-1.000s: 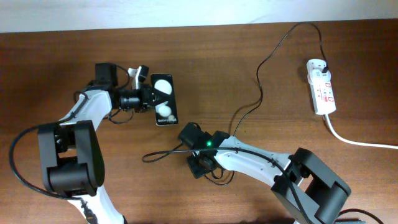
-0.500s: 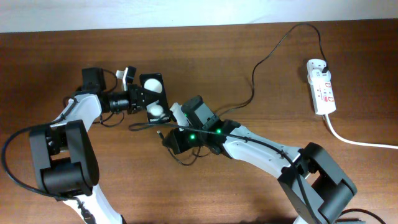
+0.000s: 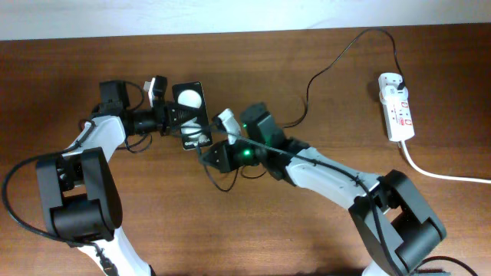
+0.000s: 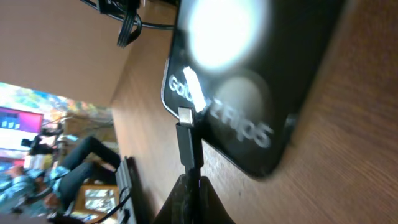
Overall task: Plug charger to phone and switch on socket
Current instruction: 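Push the cable plug into the phone's bottom port with the right gripper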
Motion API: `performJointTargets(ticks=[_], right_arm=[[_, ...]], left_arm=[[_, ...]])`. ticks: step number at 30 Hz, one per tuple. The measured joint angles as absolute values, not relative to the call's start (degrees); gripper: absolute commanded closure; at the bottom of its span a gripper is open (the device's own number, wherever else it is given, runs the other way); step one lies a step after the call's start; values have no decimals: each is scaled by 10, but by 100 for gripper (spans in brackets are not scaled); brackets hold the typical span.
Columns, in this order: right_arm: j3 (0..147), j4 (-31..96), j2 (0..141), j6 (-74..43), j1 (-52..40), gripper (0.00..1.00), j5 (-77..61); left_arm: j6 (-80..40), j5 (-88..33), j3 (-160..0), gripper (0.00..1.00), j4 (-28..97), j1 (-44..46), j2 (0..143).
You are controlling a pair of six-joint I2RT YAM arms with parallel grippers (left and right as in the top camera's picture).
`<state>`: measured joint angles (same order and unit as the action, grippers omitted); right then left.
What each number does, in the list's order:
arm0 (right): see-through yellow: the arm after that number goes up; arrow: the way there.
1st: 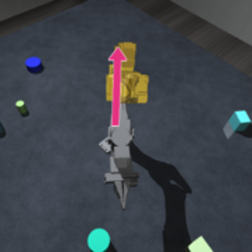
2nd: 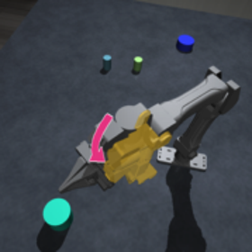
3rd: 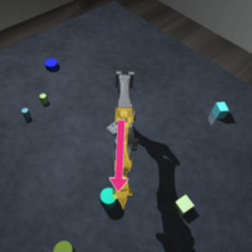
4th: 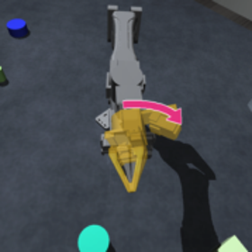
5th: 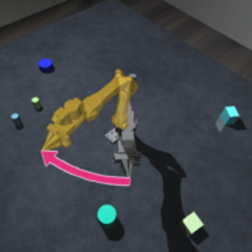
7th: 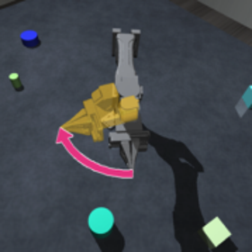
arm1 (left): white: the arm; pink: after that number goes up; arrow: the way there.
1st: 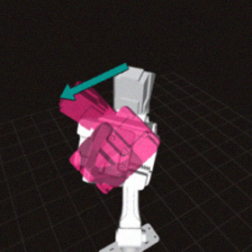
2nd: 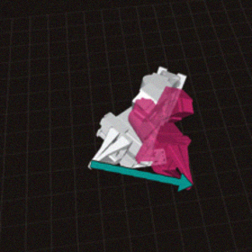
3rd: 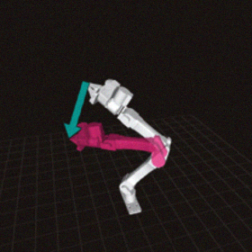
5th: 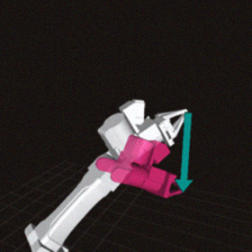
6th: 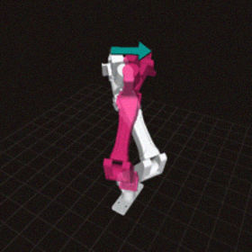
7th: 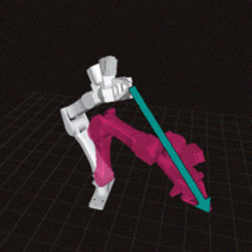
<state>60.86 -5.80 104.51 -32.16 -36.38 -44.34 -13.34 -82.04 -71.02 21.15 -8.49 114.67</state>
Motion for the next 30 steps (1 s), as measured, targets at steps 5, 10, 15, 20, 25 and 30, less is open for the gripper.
performJointTargets(ticks=[5, 10, 15, 20, 25, 30], right_arm=[[602, -40, 1045, -327, -369, 96, -447], [600, -52, 1045, -353, -370, 96, -436], [600, -60, 1045, -370, -370, 96, -428], [600, -59, 1045, -378, -370, 96, -418], [600, -59, 1045, -391, -370, 96, -413], [600, -57, 1045, -404, -370, 96, -408]], left_arm=[[-194, -780, -710, 100, 212, -85, 1147], [-202, -775, -710, 100, 209, -85, 1147], [-206, -775, -710, 100, 190, -83, 1147], [-206, -775, -710, 100, 188, -83, 1147], [-206, -773, -710, 100, 186, -83, 1147], [-206, -771, -710, 100, 185, -83, 1147]])
